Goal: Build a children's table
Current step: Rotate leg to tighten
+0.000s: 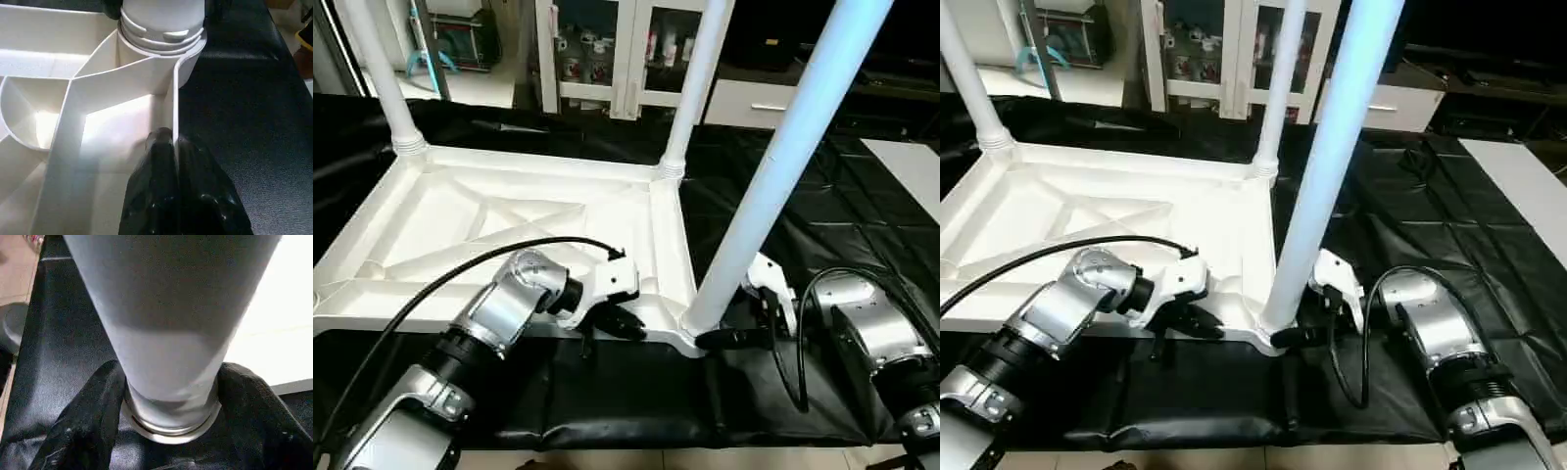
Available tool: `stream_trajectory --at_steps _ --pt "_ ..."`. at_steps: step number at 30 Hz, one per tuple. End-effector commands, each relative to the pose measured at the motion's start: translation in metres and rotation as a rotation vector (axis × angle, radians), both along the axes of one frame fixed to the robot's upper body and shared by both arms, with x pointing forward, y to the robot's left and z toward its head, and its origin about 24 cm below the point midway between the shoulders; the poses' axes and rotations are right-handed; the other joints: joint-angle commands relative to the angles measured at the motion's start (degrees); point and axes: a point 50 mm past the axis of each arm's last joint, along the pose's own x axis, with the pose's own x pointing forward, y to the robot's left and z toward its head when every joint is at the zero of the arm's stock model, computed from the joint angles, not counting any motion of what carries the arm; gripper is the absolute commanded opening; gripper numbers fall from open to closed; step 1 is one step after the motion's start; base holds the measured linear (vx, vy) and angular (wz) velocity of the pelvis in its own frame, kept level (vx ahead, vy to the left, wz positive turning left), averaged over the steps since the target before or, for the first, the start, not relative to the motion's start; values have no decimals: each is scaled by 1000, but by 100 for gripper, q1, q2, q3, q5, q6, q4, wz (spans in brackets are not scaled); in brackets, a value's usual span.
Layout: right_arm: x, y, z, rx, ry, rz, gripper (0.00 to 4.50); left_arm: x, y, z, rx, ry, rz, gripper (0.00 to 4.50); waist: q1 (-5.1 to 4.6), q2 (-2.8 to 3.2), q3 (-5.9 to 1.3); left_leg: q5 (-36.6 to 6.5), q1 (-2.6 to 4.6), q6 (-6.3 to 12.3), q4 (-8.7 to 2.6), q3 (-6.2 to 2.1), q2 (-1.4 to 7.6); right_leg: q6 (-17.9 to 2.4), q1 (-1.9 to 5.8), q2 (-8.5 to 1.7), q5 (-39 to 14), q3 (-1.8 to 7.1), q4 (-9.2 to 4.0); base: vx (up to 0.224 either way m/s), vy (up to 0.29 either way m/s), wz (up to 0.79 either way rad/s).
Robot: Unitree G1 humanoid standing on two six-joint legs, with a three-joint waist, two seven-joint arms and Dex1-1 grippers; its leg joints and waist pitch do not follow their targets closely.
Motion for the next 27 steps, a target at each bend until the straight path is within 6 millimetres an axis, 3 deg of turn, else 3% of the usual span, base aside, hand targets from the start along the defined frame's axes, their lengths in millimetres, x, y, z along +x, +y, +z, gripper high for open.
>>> stream_trajectory --at_steps 1,3,5,6,7,8,9,12,13,15,16,20,22,24,25,27 --pt "4 3 -4 19 1 -81 261 -4 -12 -9 12 27 -23 0 -65 -2 -321 -1374 47 279 -434 33 100 -1272 271 -105 -1532 126 -287 0 0 0" --pt "19 6 -10 14 -43 -301 261 9 -14 -8 -2 -27 94 0 -101 15 -298 -1690 61 143 -458 19 91 -1120 238 -107 -2041 118 -356 0 0 0" --pt "23 7 -12 12 -51 -356 261 12 -15 -8 -7 -42 125 0 -168 15 -299 -2025 75 -42 -467 -22 73 -912 227 -120 -2588 94 -404 0 0 0" --pt "25 10 -14 20 -48 -408 261 17 -16 -7 -15 -57 169 0 -224 -14 -307 -2065 35 -67 -470 -47 60 -812 256 -119 -2698 80 -417 0 0 0" --pt "30 16 -19 37 -39 -511 261 26 -18 -4 -32 -93 262 0 -264 14 -283 -2141 40 -84 -479 -48 54 -766 206 -99 -2791 79 -451 0 0 0" --pt "32 20 -21 46 -33 -565 261 32 -20 -3 -41 -114 320 0 -271 14 -294 -2206 67 -110 -468 -64 52 -747 200 -104 -2868 63 -458 0 0 0" --pt "36 28 -27 36 -39 -659 261 40 -24 0 -56 -129 418 0 -342 25 -300 -2297 43 -128 -458 -76 33 -723 197 -102 -2937 53 -457 0 0 0" --pt "41 39 -32 14 -60 -748 261 47 -31 2 -79 -143 517 0 -399 11 -300 -2295 -11 -144 -471 -104 20 -597 223 -112 -3110 7 -492 0 0 0" --pt "42 44 -33 13 -60 -773 261 49 -33 3 -85 -147 539 0 -402 32 -306 -2318 19 -98 -449 -91 16 -597 195 -123 -3134 9 -530 0 0 0" --pt "47 51 -34 19 -70 -858 261 53 -39 6 -95 -175 583 0 -424 39 -311 -2278 37 -51 -441 -81 17 -686 163 -113 -2968 18 -521 0 0 0" --pt "53 60 -33 21 -92 -969 261 58 -46 9 -111 -214 636 0 -446 41 -326 -2151 2 -54 -450 -79 13 -735 194 -109 -2782 26 -483 0 0 0" --pt "61 77 -27 44 -133 -1094 261 63 -60 16 -157 -267 687 0 -438 66 -356 -1755 -3 -7 -443 -41 26 -989 213 -99 -1926 61 -396 0 0 0" --pt "61 83 -26 60 -142 -1099 261 64 -65 19 -181 -287 696 0 -402 43 -379 -1386 -10 169 -411 -1 20 -1150 251 -98 -1363 72 -325 60 3 5" --pt "61 84 -26 63 -141 -1095 261 64 -65 19 -184 -289 697 0 -372 64 -402 -1015 15 345 -383 24 20 -1301 264 -96 -883 82 -276 62 -2 4" --pt "61 84 -26 61 -143 -1097 261 64 -66 19 -181 -286 695 0 -355 50 -407 -734 -18 463 -375 25 15 -1365 306 -99 -624 81 -236 0 0 0" --pt "61 85 -26 63 -149 -1095 255 63 -66 18 -177 -283 695 0 -327 45 -412 -460 -12 621 -358 40 12 -1447 320 -100 -351 87 -203 0 0 0"
